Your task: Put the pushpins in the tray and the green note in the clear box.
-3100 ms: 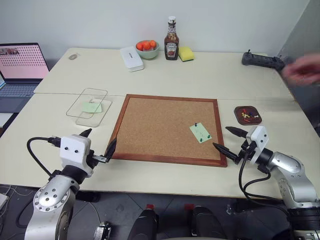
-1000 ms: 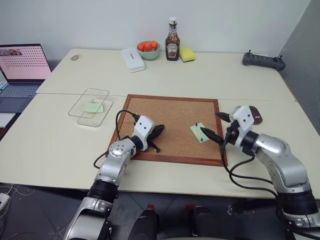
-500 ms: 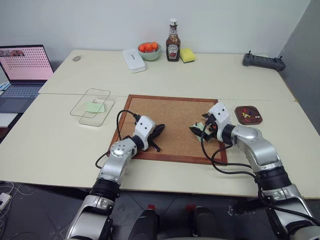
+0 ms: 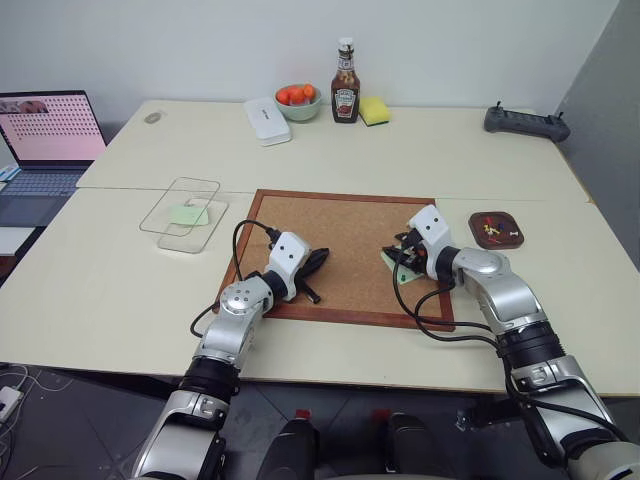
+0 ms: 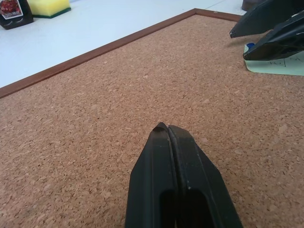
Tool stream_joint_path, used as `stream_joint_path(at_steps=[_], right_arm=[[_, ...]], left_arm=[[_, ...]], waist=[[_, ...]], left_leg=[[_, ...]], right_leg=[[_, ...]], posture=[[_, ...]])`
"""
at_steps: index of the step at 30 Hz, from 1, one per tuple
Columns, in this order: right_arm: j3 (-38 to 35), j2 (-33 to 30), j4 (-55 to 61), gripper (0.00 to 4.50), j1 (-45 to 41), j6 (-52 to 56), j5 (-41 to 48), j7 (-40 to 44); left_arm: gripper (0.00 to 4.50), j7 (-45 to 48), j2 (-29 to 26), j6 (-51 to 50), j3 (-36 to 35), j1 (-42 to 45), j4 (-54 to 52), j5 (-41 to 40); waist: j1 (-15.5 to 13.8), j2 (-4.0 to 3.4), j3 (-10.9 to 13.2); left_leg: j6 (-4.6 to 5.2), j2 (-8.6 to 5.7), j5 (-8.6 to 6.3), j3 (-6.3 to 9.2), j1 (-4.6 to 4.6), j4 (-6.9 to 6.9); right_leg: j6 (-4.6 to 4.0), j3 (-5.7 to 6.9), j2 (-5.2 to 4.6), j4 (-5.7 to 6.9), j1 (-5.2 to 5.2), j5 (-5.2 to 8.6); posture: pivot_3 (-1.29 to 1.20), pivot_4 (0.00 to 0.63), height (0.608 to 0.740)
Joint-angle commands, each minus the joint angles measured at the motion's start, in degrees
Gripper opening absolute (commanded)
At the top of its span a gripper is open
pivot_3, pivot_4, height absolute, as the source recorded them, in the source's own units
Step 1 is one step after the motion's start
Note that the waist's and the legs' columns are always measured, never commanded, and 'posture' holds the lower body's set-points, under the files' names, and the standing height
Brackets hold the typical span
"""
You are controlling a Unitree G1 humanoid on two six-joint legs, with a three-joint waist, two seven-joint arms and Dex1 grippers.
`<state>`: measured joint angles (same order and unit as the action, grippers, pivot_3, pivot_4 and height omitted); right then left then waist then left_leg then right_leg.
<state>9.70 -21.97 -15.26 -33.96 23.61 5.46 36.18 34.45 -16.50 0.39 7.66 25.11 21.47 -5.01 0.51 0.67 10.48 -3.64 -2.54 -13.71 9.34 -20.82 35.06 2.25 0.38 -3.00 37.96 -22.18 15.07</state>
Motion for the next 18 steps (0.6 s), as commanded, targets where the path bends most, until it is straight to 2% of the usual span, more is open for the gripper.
stream_joint_path(at_steps=[1, 6, 7, 18], right_arm=[[-1.23, -0.35, 1.41, 1.17, -1.46, -1.39, -0.01, 0.62], [-1.7, -0.79, 2.89, 0.12, -1.31, -0.78, 0.76, 1.6], [-1.78, -0.85, 3.22, 0.02, -1.27, -0.58, 0.95, 1.85], [-3.28, -0.66, 9.68, 0.02, 0.32, 1.4, 3.5, 3.52]], left_arm=[[0.0, -0.16, 0.21, -1.09, 0.39, -1.37, 2.44, 1.21], [0.0, -0.14, 0.2, -1.07, 0.35, -1.34, 2.49, 1.23], [0.0, -0.13, 0.21, -1.08, 0.35, -1.34, 2.47, 1.23], [0.0, -0.09, 0.22, -1.54, 0.53, -1.72, 1.8, 1.31]], waist=[[0.01, 0.0, 0.0], [0.02, 0.0, 0.0], [0.01, 0.0, 0.0], [0.02, 0.0, 0.0]], left_leg=[[0.0, 0.0, 0.0, 0.0, 0.0, 0.0], [0.0, 0.0, 0.0, 0.0, 0.0, 0.0], [0.0, 0.0, 0.0, 0.0, 0.0, 0.0], [0.0, 0.0, 0.0, 0.0, -0.01, 0.0]], right_leg=[[0.0, 0.0, 0.0, 0.0, 0.0, 0.0], [0.0, 0.0, 0.0, 0.0, 0.0, 0.0], [0.0, 0.0, 0.0, 0.0, 0.0, 0.0], [0.0, 0.0, 0.0, -0.01, 0.0, 0.0]], posture=[[0.0, 0.15, 0.74], [0.0, 0.15, 0.74], [0.0, 0.15, 0.74], [0.0, 0.15, 0.74]])
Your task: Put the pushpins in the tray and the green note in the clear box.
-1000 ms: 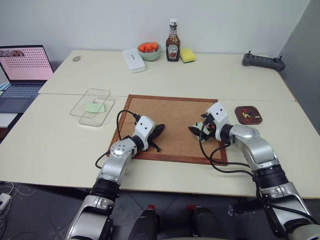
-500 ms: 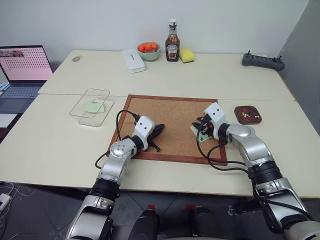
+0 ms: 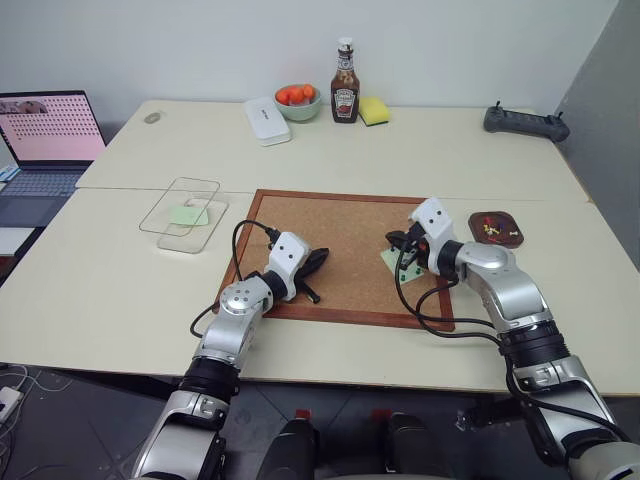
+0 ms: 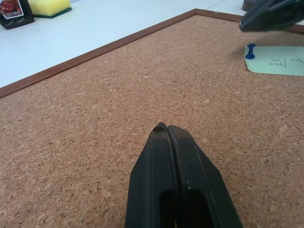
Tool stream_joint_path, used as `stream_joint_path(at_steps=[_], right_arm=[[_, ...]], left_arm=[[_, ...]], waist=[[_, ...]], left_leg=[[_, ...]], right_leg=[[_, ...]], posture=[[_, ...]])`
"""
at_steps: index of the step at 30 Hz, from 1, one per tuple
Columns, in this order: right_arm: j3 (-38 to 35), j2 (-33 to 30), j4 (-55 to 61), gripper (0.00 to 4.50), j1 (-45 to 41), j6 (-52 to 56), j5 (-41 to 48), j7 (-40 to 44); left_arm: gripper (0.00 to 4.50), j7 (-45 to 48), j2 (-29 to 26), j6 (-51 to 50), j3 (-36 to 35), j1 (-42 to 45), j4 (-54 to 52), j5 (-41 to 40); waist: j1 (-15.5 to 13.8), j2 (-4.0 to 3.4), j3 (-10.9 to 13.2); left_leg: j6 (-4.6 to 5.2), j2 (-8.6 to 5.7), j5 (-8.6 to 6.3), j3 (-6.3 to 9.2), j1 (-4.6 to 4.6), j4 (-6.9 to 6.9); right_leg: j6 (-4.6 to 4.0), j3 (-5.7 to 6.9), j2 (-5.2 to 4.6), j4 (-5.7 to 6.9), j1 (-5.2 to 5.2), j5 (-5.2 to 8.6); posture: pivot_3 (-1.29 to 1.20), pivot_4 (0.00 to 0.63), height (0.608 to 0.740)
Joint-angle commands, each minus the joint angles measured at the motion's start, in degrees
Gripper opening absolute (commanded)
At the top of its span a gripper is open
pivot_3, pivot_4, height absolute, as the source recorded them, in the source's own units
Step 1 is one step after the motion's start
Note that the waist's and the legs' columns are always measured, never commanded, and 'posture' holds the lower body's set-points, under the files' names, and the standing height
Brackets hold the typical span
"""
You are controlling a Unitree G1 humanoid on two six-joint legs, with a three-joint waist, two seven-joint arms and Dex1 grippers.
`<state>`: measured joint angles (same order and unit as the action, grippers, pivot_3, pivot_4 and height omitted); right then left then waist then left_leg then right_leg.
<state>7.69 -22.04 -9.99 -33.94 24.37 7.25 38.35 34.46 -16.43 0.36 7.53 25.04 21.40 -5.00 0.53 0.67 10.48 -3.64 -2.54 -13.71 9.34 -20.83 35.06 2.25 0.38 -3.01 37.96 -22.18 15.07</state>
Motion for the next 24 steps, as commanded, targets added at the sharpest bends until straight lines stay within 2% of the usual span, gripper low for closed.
stream_joint_path(at_steps=[1, 9, 24], right_arm=[[-1.02, -0.96, 4.57, 0.2, 0.6, 0.61, 1.19, 1.15], [2.08, -2.52, 3.8, 1.64, 1.04, 4.94, -1.04, 1.37], [0.55, -0.71, -3.21, 1.64, -1.61, 3.53, -1.68, -1.78]], left_arm=[[0.0, -0.13, 0.18, -1.54, 0.7, -1.69, 1.82, 1.33], [0.0, -0.25, 0.38, -1.66, 0.75, -1.69, 1.77, 1.52], [0.0, -0.32, 0.68, -1.89, 0.52, -2.18, 1.34, 1.93]], waist=[[0.0, 0.0, 0.0], [-0.01, -0.01, -0.01], [0.02, -0.02, -0.01]], left_leg=[[0.0, 0.0, 0.0, 0.01, 0.0, 0.0], [0.0, 0.0, 0.0, 0.0, -0.01, -0.01], [0.0, 0.0, 0.0, 0.0, -0.01, -0.01]], right_leg=[[0.0, 0.0, 0.0, 0.0, 0.0, 0.0], [0.0, -0.01, -0.01, -0.01, -0.01, 0.0], [0.0, 0.01, -0.01, -0.02, -0.01, 0.0]], posture=[[0.0, 0.15, 0.74], [0.0, 0.15, 0.74], [0.0, 0.15, 0.74]])
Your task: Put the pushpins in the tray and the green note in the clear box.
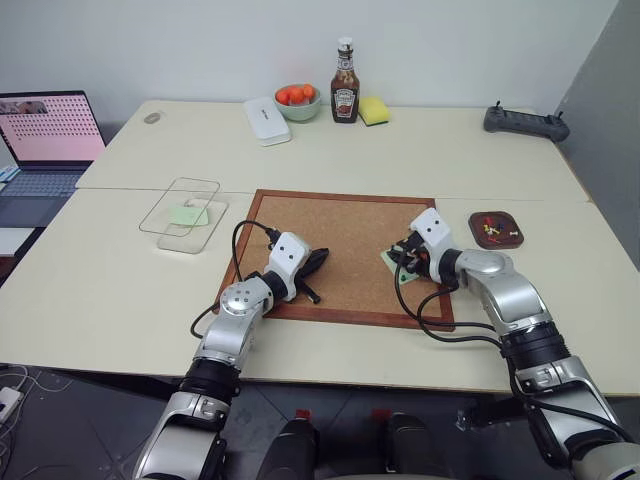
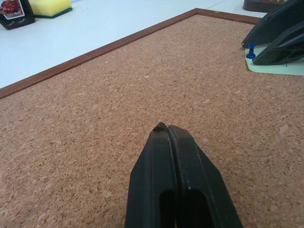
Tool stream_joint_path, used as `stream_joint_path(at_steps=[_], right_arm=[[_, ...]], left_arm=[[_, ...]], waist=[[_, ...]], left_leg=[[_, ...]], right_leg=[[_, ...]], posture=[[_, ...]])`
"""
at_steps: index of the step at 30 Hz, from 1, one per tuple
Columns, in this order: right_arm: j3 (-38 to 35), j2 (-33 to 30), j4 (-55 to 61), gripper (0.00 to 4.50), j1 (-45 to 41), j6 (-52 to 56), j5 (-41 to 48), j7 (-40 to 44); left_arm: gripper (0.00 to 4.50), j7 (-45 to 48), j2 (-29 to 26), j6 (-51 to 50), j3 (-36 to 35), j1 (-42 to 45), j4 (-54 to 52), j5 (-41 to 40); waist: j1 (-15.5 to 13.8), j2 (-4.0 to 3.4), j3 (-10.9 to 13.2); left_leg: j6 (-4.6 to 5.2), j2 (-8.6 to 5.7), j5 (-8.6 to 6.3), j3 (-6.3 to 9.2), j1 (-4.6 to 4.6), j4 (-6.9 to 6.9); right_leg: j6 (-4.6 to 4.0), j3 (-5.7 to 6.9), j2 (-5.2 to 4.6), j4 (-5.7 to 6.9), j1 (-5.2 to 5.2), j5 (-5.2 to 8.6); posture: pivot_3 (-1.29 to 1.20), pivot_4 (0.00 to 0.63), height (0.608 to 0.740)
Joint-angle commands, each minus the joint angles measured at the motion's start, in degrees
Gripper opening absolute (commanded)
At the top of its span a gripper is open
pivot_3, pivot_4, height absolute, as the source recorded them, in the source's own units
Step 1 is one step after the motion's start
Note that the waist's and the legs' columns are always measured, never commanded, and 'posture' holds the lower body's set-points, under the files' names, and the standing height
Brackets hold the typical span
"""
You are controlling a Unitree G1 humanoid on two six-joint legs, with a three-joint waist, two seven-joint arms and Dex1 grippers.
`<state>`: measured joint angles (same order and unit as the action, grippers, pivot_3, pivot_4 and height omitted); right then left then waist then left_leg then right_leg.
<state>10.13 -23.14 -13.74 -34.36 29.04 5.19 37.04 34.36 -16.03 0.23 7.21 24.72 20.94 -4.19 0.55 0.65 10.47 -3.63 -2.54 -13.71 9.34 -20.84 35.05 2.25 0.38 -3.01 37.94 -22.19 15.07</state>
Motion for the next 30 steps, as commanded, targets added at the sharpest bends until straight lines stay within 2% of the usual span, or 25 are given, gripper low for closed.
stream_joint_path(at_steps=[1, 2, 6, 8, 30], right_arm=[[-2.07, 0.47, 0.62, 1.28, -1.23, -1.13, 0.63, -0.39], [-2.16, 0.5, 0.74, 1.23, -1.25, -1.1, 0.78, -0.31], [-2.32, 0.49, 1.4, 0.35, -1.09, -0.96, 1.05, 0.08], [-2.39, 0.47, 1.67, 0.06, -0.97, -0.98, 1.13, 0.22], [-8.91, 1.28, 12.12, 0.06, -1.07, 2.14, 7.89, -1.08]], left_arm=[[0.0, -0.23, 0.27, -1.72, 0.81, -1.9, 1.83, 1.14], [0.0, -0.22, 0.26, -1.7, 0.78, -1.93, 1.86, 1.16], [0.0, -0.13, 0.21, -1.65, 0.81, -2.14, 1.9, 1.26], [0.0, -0.1, 0.2, -1.59, 0.85, -2.27, 2.01, 1.34], [0.0, -0.49, 0.37, -1.78, 1.58, -3.36, 2.33, 2.27]], waist=[[0.01, 0.0, 0.0], [0.03, 0.0, 0.0], [0.06, 0.0, 0.0], [0.07, 0.0, 0.0], [0.4, -0.05, -0.02]], left_leg=[[0.0, 0.0, 0.0, 0.0, 0.0, 0.0], [0.0, 0.0, 0.0, 0.0, 0.0, -0.01], [0.0, 0.0, 0.0, -0.01, 0.0, -0.01], [0.0, 0.0, 0.0, -0.01, 0.0, -0.01], [0.0, 0.0, 0.0, 0.0, -0.03, -0.06]], right_leg=[[0.0, 0.0, 0.0, 0.0, 0.0, 0.0], [0.0, 0.0, 0.0, 0.0, 0.0, 0.0], [0.0, -0.01, 0.0, -0.02, 0.0, 0.0], [0.0, -0.01, 0.0, -0.02, 0.0, 0.0], [0.0, 0.0, -0.01, -0.05, -0.03, 0.01]], posture=[[0.0, 0.15, 0.74], [0.0, 0.15, 0.74], [0.0, 0.15, 0.74], [0.0, 0.15, 0.74], [0.0, 0.15, 0.74]])
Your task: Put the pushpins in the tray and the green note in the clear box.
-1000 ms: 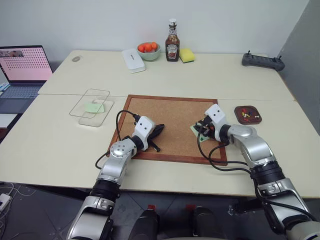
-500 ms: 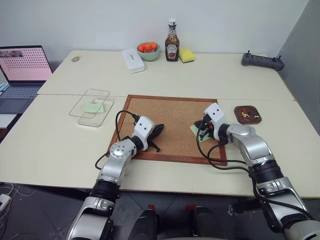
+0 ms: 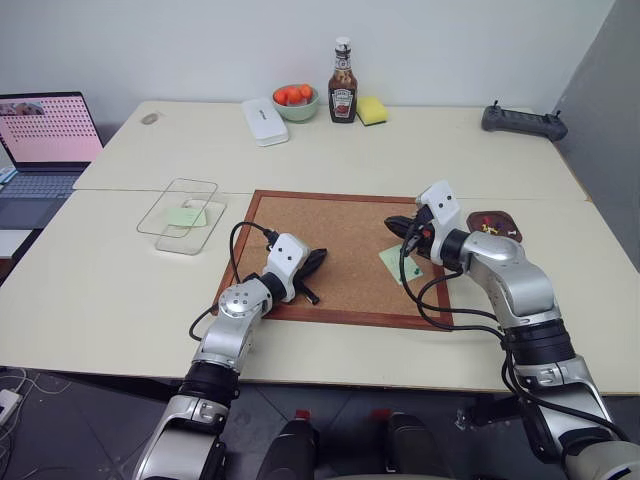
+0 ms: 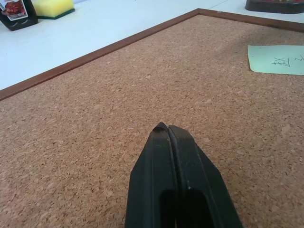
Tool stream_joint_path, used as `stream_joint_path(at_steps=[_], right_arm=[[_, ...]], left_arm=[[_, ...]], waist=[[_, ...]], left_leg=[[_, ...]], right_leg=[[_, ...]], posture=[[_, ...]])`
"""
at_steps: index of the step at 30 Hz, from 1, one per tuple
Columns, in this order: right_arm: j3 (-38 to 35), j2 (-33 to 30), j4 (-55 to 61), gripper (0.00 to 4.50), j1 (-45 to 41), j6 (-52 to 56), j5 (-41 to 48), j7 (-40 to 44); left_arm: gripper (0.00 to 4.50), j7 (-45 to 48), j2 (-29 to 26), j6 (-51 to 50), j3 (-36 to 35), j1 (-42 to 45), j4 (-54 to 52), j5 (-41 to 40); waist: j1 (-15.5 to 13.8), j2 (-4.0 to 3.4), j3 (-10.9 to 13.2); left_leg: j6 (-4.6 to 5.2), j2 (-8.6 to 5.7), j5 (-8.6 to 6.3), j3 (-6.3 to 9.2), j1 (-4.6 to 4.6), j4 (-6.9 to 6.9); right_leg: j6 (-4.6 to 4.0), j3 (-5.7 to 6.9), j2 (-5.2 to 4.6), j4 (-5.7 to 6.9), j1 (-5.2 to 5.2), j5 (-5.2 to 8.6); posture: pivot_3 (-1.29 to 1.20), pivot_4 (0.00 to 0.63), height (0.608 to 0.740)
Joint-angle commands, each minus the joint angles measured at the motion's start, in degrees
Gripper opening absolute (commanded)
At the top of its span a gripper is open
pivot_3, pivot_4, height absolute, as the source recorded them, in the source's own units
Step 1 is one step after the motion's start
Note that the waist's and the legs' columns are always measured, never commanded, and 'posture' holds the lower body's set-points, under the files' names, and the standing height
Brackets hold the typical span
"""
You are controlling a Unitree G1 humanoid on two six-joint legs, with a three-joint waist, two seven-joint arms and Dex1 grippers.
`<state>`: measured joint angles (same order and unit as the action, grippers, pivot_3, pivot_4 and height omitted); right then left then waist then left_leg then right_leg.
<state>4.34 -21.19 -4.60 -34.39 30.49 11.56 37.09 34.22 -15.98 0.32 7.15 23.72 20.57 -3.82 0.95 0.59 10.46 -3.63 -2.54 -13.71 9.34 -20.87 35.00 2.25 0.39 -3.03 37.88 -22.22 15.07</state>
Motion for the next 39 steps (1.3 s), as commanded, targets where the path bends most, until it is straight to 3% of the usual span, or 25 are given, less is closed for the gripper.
stream_joint_path(at_steps=[1, 5, 11, 21, 22, 23, 36, 39], right_arm=[[-4.22, -1.65, 2.6, 0.06, -1.34, 0.68, 1.6, -1.27], [-7.47, -6.2, -1.28, 0.06, -2.14, -2.11, -0.74, -3.66], [-4.54, -16.1, -14.9, 0.06, -4.24, -10.88, -11.21, -6.94], [-0.85, -17.49, -31.9, 0.06, -8.35, -20.42, -17.66, -6.98], [-0.88, -17.35, -32.63, 0.48, -8.59, -20.63, -17.71, -6.77], [-0.93, -17.23, -33.59, 0.54, -8.88, -21.0, -17.79, -6.79], [-2.43, -17.24, -36.42, 3.34, -10.77, -21.81, -17.04, -6.77], [-3.03, -17.61, -35.05, 3.34, -10.43, -21.08, -16.49, -6.61]], left_arm=[[0.0, -0.38, 0.3, -1.93, 1.6, -2.43, 2.57, 1.88], [0.0, -0.48, 0.26, -2.02, 1.59, -2.67, 2.28, 1.85], [0.0, -0.16, -0.02, -1.77, 2.03, -2.56, 2.52, 2.06], [0.0, 0.19, -0.02, -1.51, 2.3, -2.15, 2.56, 2.57], [0.0, 0.22, -0.05, -1.52, 2.26, -2.23, 2.48, 2.6], [0.0, 0.25, -0.1, -1.55, 2.2, -2.4, 2.33, 2.63], [0.0, 0.32, -0.07, -1.65, 2.0, -2.78, 2.05, 2.89], [0.0, 0.39, 0.0, -1.55, 2.02, -2.71, 2.19, 2.92]], waist=[[-0.01, 0.0, 0.0], [-0.02, -0.01, 0.0], [-0.02, -0.08, -0.04], [0.44, -0.32, -0.19], [0.45, -0.32, -0.19], [0.46, -0.32, -0.19], [0.58, -0.34, -0.2], [0.58, -0.35, -0.2]], left_leg=[[0.0, 0.0, 0.0, 0.0, 0.0, 0.0], [0.0, 0.0, 0.0, -0.01, -0.02, 0.0], [0.01, -0.09, 0.0, -0.09, -0.02, -0.04], [0.05, -0.09, 0.03, -0.19, -0.02, -0.03], [0.05, -0.09, 0.03, -0.2, -0.02, -0.03], [0.05, -0.09, 0.03, -0.2, -0.02, -0.03], [0.05, -0.09, 0.03, -0.2, -0.02, -0.03], [0.05, -0.08, 0.03, -0.2, -0.02, -0.03]], right_leg=[[0.0, 0.0, 0.0, 0.0, 0.0, 0.0], [0.0, -0.01, -0.04, -0.02, 0.01, 0.0], [0.0, -0.02, -0.04, -0.12, 0.02, 0.0], [0.05, -0.04, -0.03, -0.11, 0.06, -0.03], [0.05, -0.05, -0.03, -0.11, 0.06, -0.03], [0.05, -0.06, -0.04, -0.12, 0.06, -0.03], [0.05, -0.07, -0.04, -0.14, 0.07, -0.03], [0.05, -0.09, -0.04, -0.14, 0.08, -0.03]], posture=[[0.0, 0.15, 0.74], [0.0, 0.15, 0.74], [0.0, 0.15, 0.74], [0.0, 0.15, 0.74], [0.0, 0.15, 0.74], [0.0, 0.15, 0.74], [0.0, 0.15, 0.74], [0.0, 0.15, 0.74]])
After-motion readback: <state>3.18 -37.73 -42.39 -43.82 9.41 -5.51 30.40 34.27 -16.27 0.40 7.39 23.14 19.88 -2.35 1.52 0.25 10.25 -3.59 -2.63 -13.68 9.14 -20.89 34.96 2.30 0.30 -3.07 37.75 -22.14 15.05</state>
